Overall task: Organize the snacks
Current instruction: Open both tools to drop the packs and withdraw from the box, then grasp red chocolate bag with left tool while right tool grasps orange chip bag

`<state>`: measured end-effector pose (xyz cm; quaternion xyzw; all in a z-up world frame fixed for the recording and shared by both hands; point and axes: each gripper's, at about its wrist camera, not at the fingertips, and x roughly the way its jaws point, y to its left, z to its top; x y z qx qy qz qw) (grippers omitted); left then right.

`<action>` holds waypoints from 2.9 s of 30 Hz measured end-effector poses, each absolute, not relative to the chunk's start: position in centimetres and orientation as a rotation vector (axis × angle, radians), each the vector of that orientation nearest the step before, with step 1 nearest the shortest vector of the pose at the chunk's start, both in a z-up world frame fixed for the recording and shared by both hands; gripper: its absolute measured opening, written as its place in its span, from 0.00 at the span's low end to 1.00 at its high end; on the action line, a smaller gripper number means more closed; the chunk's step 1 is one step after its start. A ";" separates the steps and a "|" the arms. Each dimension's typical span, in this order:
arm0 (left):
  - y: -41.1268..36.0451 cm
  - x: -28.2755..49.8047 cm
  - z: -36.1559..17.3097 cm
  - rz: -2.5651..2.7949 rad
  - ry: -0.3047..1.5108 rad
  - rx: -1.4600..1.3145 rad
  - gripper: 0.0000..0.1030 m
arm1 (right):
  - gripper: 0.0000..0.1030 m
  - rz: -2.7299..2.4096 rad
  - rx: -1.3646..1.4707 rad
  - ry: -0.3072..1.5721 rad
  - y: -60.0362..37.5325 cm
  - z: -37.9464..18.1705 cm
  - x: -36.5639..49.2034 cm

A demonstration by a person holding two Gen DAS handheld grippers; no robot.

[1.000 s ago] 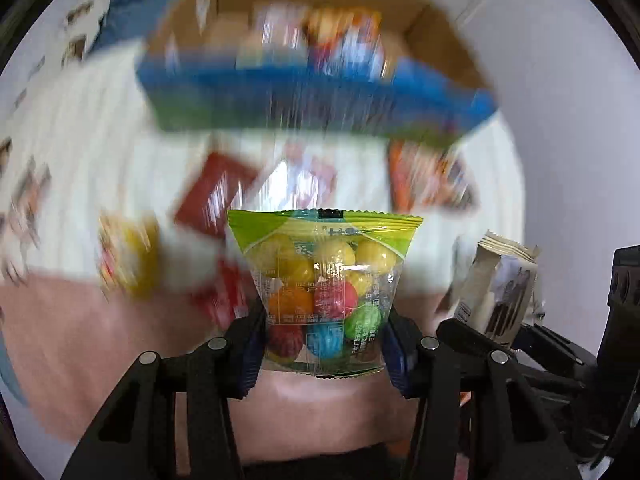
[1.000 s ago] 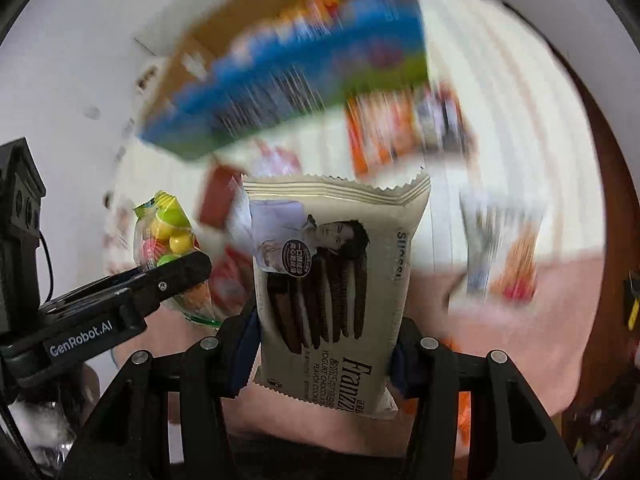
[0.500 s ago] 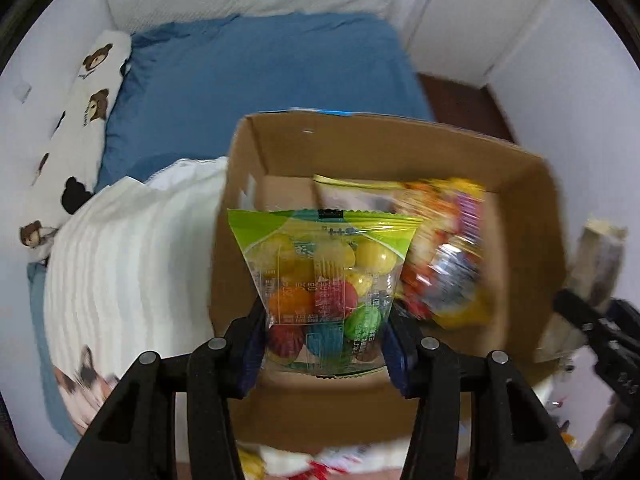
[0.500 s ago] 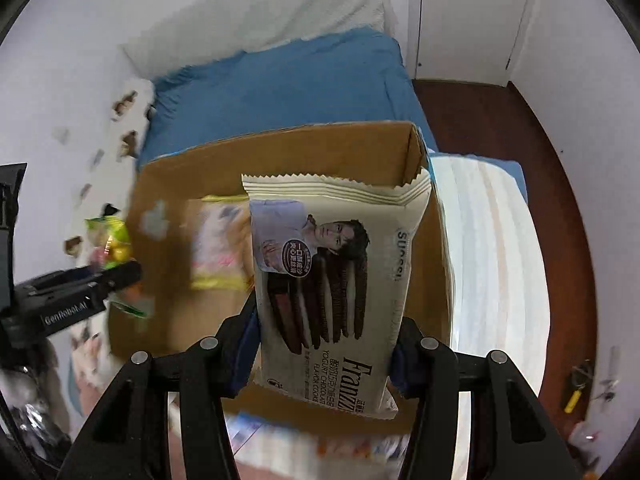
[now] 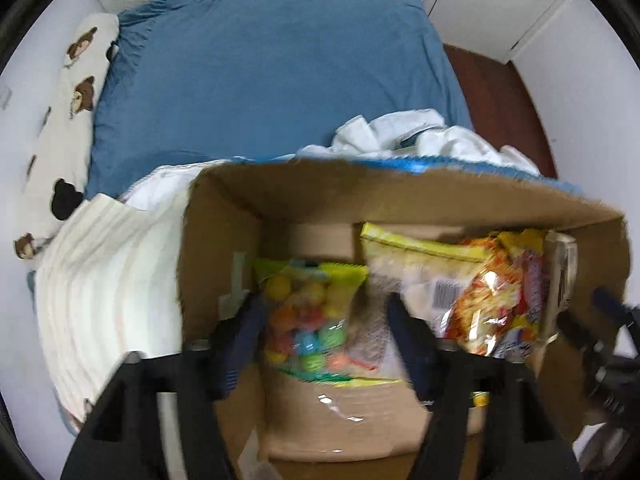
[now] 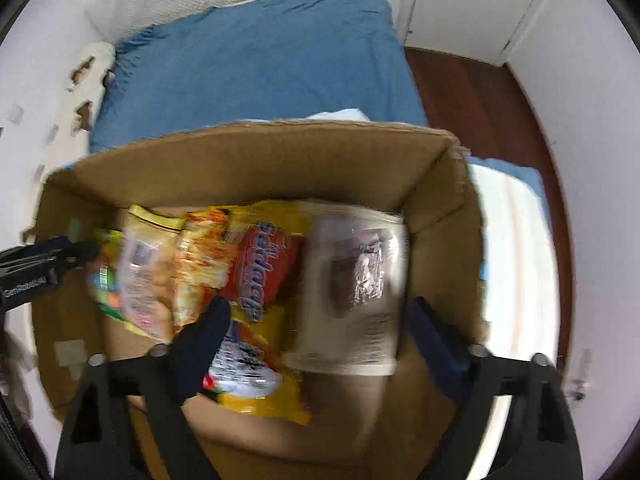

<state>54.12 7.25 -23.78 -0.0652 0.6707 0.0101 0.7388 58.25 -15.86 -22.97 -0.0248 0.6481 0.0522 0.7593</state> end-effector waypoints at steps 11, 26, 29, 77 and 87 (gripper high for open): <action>5.8 51.9 -20.9 -0.041 1.435 -0.178 0.88 | 0.96 0.116 -0.010 1.398 -16.0 -21.9 57.0; 4.9 41.4 -13.8 -0.017 1.180 -0.153 0.87 | 0.96 0.145 0.014 1.247 -14.7 -17.5 47.2; 4.7 39.0 -12.6 -0.020 1.148 -0.147 0.87 | 0.96 0.144 -0.022 1.196 -14.5 -15.8 44.5; 7.5 12.2 -25.7 0.081 1.470 -0.152 0.87 | 0.85 0.057 0.331 1.578 -21.9 -28.8 12.4; 6.8 15.3 -27.0 -0.013 1.513 -0.209 0.87 | 0.60 0.068 0.080 1.590 -18.7 -32.9 15.4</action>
